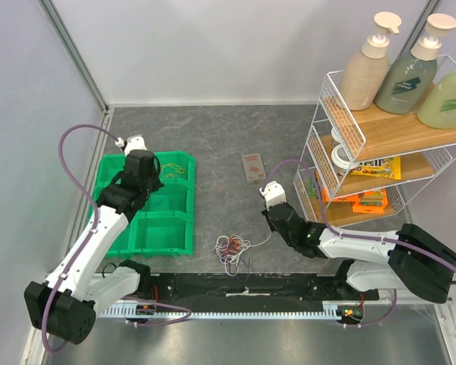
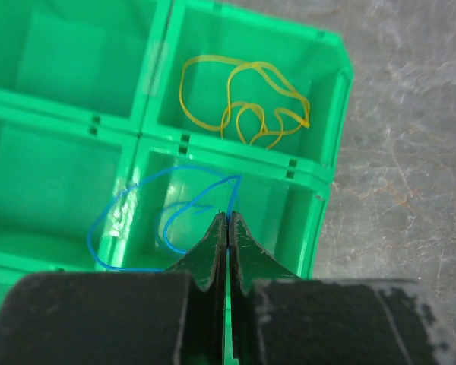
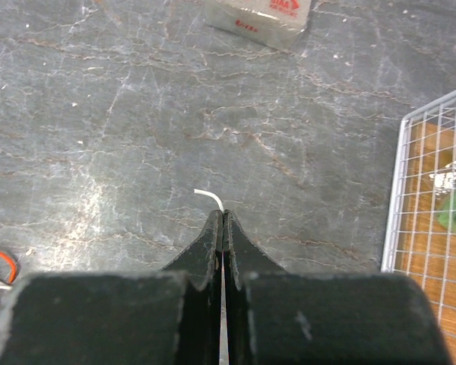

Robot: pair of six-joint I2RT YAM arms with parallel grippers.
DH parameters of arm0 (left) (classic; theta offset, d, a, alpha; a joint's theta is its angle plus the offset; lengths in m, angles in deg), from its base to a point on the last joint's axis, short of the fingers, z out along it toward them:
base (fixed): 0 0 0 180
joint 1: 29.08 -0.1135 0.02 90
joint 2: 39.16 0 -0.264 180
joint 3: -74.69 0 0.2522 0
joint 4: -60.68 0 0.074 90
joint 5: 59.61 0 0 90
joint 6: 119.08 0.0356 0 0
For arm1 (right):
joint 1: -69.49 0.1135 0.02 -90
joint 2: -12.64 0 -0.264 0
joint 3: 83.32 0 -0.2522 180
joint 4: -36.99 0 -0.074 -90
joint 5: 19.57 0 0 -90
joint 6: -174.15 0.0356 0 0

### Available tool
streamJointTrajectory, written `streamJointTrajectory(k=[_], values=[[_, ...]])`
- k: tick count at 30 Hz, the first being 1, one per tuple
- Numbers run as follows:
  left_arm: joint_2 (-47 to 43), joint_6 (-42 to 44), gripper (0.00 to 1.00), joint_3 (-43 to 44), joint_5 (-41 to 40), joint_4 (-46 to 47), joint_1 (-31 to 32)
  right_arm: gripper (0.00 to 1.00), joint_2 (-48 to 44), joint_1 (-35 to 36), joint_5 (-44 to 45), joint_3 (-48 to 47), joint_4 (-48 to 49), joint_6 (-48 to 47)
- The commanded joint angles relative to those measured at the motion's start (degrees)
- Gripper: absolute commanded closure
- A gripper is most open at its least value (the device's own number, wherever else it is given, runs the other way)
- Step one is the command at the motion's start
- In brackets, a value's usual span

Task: Untangle the cables

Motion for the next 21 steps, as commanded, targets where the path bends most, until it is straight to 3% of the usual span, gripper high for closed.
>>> streamJointTrajectory(k=[1,15,17,21], values=[[1.4,-11.4,0.98,-4.8,3.9,2.6,-1.8,1.0,-0.6,-0.2,-3.6,-3.0,-1.0,1.7],[12.3,-10.6,0.98,-7.6,17.5,9.8,-5.6,0.99,3.5,-0.1,-20.9,-10.1,-1.3,1.7],[13.0,-10.2,0.89,-7.4,19.4,9.5,-6.3,0.99,4.2,-0.1,-22.3,-9.9,-0.1,2.7],[11.3,-11.0,0.5,-6.3,24.5,6.9,-6.9,0.96,5.1,0.1,-25.1,-10.9,-1.1,2.8]])
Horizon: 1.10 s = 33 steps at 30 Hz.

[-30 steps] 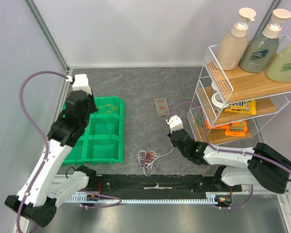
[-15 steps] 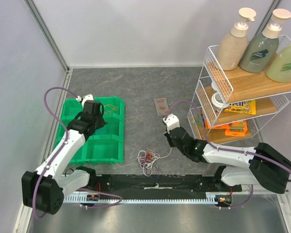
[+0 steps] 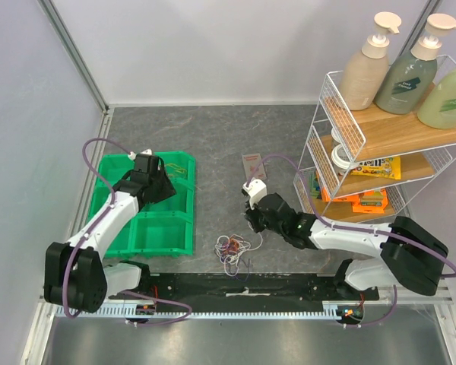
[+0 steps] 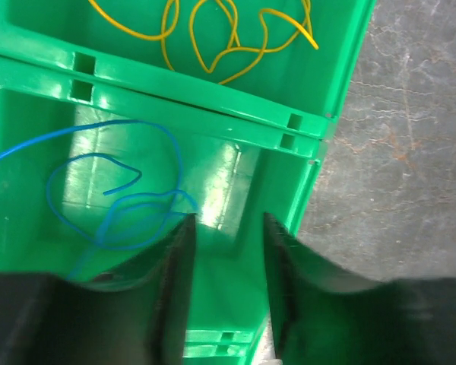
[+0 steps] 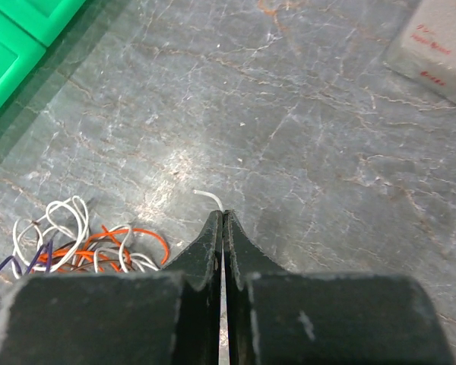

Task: Untangle the cables

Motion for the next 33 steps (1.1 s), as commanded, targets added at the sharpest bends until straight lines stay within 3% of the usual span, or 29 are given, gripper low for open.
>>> streamJointTrajectory(k=[1,4,9,14,20,24,29,33], values=[[-3.7,-1.4,0.4,2.0,7.5,-0.2,-0.6,0.95,0.6,0.2,-4.9,-2.4,1.0,0.8],[-8.8,-0.6,0.15,2.3,11.3,-1.4,-0.6,0.86,1.1,0.2,-8.3,-3.0,0.4,-0.9],[-16.4,0.1,0.09,2.4,5.7,-6.2,-0.7,0.5,2.8,2.0,-14.0,-4.1,-0.2,-3.3],[-17.3,-1.0,0.04,2.0,-7.7,-11.7,-2.8,0.37,5.9,7.4,-11.2,-6.2,-1.2,-4.4],[-14.7,-0.3,0.29,1.2,-8.6,-10.9,-11.3,0.37,7.2,9.8,-9.1,-7.1,-1.0,-2.5],[-13.5,-1.3,0.44,0.0,-8.3,-11.7,-11.8,0.37,6.6,9.8,-8.1,-6.2,-1.0,-1.9],[-13.5,-3.1,0.55,-0.4,-11.9,-13.0,-11.8,0.37,5.8,9.8,-6.7,-5.3,-1.1,-2.1],[-9.4,-6.7,0.56,1.5,-15.0,-17.4,-11.8,0.37,5.5,9.8,-6.3,-5.1,-0.7,-2.2]])
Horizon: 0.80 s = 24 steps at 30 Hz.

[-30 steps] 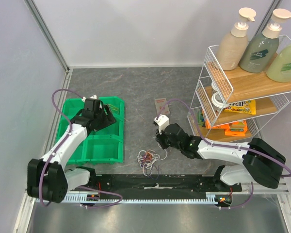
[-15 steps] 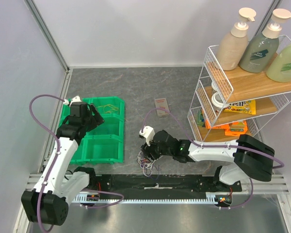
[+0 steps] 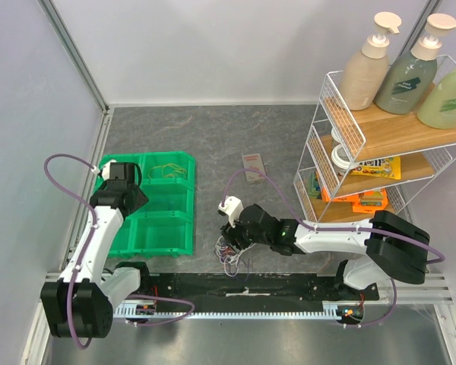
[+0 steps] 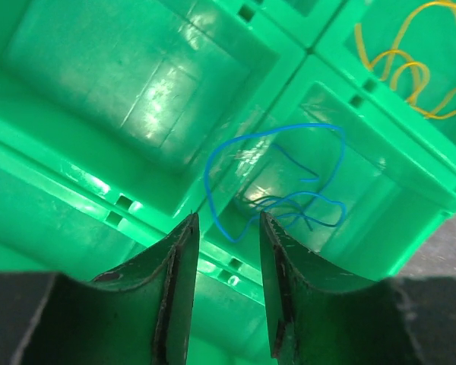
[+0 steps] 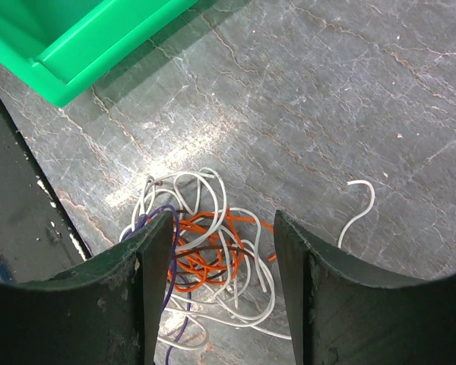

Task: Untangle the cables

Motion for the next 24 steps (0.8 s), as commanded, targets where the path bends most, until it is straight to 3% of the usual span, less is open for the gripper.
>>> streamJointTrajectory(k=[1,7,16,24], values=[[3.2,-4.4,0.56,1.8,-4.7,-3.1,-0.3,0.37,-1.9,0.1,1.6,0.1,0.8,0.3],[4.6,-3.3,0.58,0.7,-5.7,-0.1,-0.3,0.37,-3.3,0.1,2.7,1.0,0.9,0.4],[5.4,-0.3,0.98,0.8,-2.8,1.9,-0.3,0.37,-4.0,0.1,4.1,1.2,0.6,0.4],[0.4,2.8,0.98,3.0,2.1,1.3,1.4,0.37,-3.4,0.1,4.9,1.0,1.1,0.5]])
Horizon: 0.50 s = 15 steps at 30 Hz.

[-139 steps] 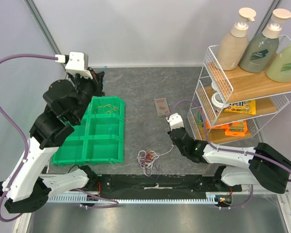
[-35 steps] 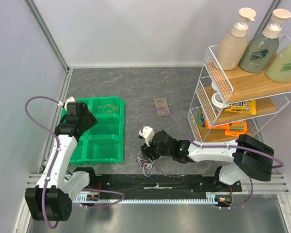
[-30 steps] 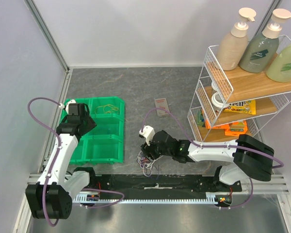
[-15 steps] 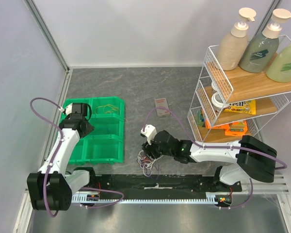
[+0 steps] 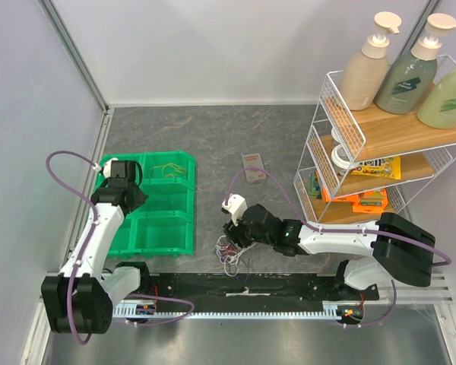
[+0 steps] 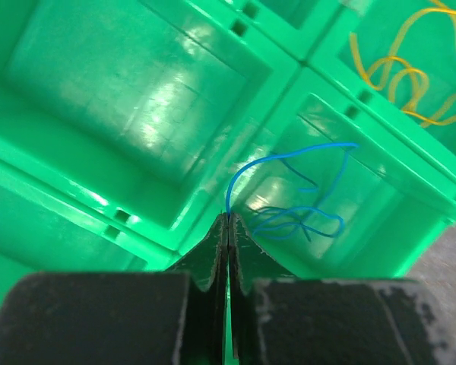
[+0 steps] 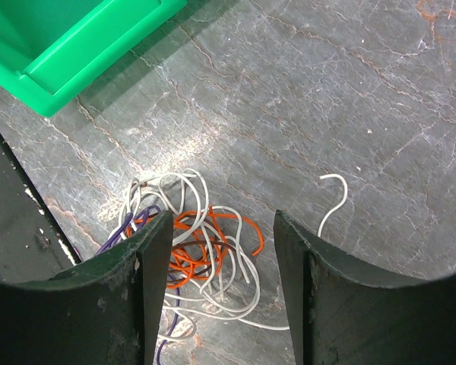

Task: Untangle the cables

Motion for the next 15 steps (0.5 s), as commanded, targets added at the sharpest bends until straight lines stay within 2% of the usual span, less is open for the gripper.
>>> streamJointTrajectory(k=[1,6,11,14,15], values=[[-3.2,2.4,0.98,2.6,6.2,0.9,2.0,0.37,-1.0,0.1,1.6,0.1,1.4,0.3],[2.6,2.2,0.98,2.9,15.7,3.0,4.7,0.37,-0.9,0.1,1.7,0.1,1.6,0.6],[5.3,0.7,0.98,3.8,15.7,2.6,5.3,0.37,-1.7,0.1,2.7,0.0,1.3,1.3],[1.2,-0.2,0.56,4.0,11.5,0.9,5.2,0.36,-1.9,0.1,3.9,-0.2,0.6,1.8],[-0.3,0.0,0.5,3.8,10.3,0.8,5.2,0.36,-2.0,0.1,4.2,-0.2,0.2,1.9]])
